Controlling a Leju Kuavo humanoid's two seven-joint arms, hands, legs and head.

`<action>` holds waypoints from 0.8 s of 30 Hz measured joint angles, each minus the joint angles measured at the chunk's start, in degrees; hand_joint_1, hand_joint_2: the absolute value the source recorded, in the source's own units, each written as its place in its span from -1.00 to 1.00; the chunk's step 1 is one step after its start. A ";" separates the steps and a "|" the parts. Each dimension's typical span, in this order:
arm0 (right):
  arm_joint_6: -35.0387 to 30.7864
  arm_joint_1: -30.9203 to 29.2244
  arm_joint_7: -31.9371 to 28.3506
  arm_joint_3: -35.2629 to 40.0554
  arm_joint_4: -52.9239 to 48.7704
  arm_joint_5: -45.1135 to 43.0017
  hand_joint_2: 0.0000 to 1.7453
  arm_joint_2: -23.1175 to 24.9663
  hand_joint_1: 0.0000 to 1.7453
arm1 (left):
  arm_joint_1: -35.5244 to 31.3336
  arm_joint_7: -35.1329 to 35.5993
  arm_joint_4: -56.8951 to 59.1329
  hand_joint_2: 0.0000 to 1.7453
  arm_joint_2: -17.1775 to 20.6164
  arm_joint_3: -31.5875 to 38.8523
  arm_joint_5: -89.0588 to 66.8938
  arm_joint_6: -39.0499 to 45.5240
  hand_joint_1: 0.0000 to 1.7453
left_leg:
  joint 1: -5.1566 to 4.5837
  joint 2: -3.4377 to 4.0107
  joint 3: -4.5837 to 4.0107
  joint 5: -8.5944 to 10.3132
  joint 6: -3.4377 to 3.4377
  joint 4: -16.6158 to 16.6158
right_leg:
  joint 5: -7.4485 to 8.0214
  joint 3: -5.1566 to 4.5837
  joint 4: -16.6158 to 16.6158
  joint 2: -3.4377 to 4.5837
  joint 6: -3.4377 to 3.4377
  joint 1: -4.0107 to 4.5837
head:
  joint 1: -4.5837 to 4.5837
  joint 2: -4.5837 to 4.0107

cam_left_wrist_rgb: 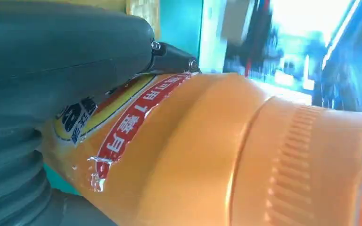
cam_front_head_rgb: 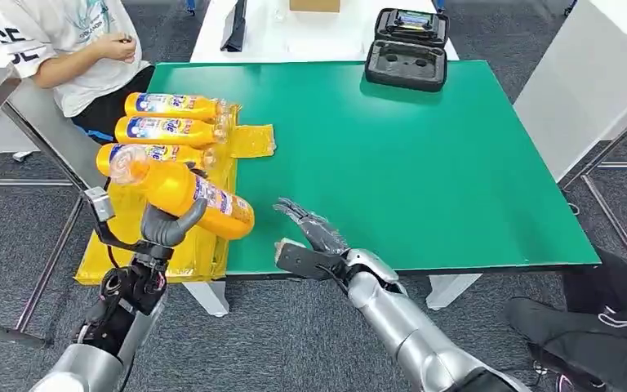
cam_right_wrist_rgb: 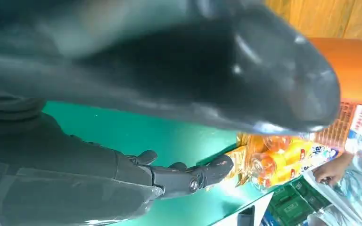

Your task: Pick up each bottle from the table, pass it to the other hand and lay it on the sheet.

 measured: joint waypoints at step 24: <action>1.97 7.66 -4.20 -12.72 -17.99 -13.92 -1.00 -2.29 -1.00 | -1.15 3.35 -0.57 1.00 10.73 5.16 -43.88 24.32 1.00 | 0.08 -0.01 -0.03 0.02 -0.03 0.00 | 0.00 -0.02 0.01 0.00 0.00 0.06 | 0.00 0.00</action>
